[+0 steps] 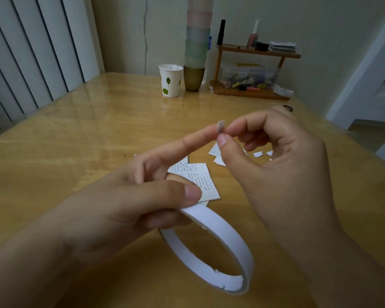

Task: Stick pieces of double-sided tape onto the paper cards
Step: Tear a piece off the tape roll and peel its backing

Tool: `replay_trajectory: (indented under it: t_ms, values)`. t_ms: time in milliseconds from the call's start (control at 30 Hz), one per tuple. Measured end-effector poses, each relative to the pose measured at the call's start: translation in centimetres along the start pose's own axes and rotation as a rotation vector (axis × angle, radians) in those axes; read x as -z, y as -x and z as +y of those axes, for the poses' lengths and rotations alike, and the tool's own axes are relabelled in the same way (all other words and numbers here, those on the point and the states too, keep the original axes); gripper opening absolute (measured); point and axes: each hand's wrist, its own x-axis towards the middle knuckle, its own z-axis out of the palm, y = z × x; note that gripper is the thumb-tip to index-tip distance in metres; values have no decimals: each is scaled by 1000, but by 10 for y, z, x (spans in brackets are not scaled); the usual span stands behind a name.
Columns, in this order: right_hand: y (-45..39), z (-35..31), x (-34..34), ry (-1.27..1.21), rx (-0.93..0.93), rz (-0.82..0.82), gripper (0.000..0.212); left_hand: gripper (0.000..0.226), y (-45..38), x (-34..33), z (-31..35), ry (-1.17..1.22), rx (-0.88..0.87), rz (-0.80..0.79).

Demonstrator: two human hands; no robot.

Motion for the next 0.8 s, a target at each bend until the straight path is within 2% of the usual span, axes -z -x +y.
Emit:
replay_trajectory:
  t_ms: [267, 500, 733, 800]
  values:
    - [-1, -1, -1, -136, -166, -69, 5, 61, -5, 3, 3, -10, 6, 36]
    - [-6, 0, 3, -343, -333, -171, 16, 62, -8, 3, 4, 13, 9, 64]
    - [-8, 2, 4, -442, -388, -214, 7, 62, -7, 3, 6, -41, 0, 74]
    - [-9, 0, 5, -453, -367, -227, 12, 61, -7, 3, 7, -46, -3, 81]
